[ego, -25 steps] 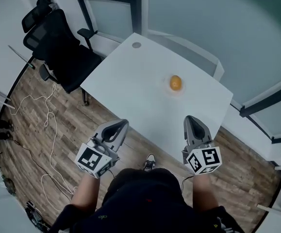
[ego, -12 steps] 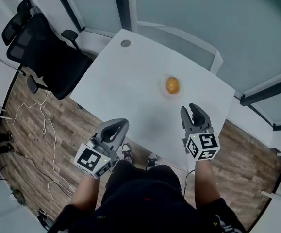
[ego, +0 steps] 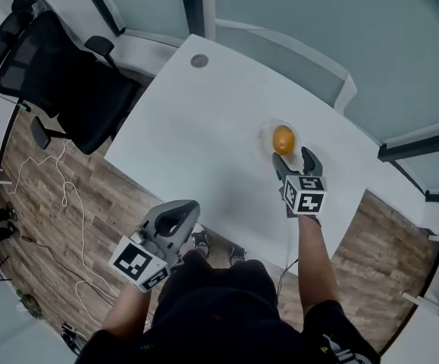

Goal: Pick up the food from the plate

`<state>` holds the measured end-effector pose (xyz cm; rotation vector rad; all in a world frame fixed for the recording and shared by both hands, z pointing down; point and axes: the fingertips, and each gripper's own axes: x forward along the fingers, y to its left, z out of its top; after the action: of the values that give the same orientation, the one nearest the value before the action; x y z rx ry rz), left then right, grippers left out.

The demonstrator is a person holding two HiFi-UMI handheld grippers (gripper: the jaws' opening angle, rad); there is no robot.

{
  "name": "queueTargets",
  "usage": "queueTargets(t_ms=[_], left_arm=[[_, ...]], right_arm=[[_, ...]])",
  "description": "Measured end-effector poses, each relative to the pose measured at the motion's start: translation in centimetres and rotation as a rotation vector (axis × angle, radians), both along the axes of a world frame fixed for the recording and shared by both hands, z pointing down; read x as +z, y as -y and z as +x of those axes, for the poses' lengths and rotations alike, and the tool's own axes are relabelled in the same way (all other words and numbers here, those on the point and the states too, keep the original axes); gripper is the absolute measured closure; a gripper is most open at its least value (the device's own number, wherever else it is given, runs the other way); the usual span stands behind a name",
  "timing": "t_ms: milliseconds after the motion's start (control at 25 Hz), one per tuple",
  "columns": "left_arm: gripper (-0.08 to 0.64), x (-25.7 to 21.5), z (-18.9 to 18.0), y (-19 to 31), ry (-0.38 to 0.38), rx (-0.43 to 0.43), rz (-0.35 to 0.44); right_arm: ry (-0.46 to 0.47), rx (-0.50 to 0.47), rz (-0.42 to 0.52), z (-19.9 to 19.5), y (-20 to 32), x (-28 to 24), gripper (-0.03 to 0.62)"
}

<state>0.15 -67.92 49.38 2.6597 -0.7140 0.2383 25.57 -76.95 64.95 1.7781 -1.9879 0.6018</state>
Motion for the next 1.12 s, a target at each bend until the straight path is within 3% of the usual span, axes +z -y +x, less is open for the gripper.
queueTargets(t_ms=[320,520,840,1120], left_arm=[[0.53,2.1,-4.2,1.7,0.032,-0.049,-0.042],[0.529,2.8,-5.5,1.9,0.045,-0.049,-0.044],[0.53,0.7,-5.7,2.1,0.019,-0.017,0.012],[0.531,-4.0,-4.7,1.0,-0.025,0.011,0.124]], right_arm=[[-0.055,0.019,-0.097,0.6,4.1,6.6,0.236],[-0.198,0.017,-0.103,0.8,5.1,7.6,0.238],[-0.205,0.016,0.077,-1.4,2.7,-0.7,0.238],[-0.192,-0.035,0.258,-5.0,-4.1,-12.1,0.238]])
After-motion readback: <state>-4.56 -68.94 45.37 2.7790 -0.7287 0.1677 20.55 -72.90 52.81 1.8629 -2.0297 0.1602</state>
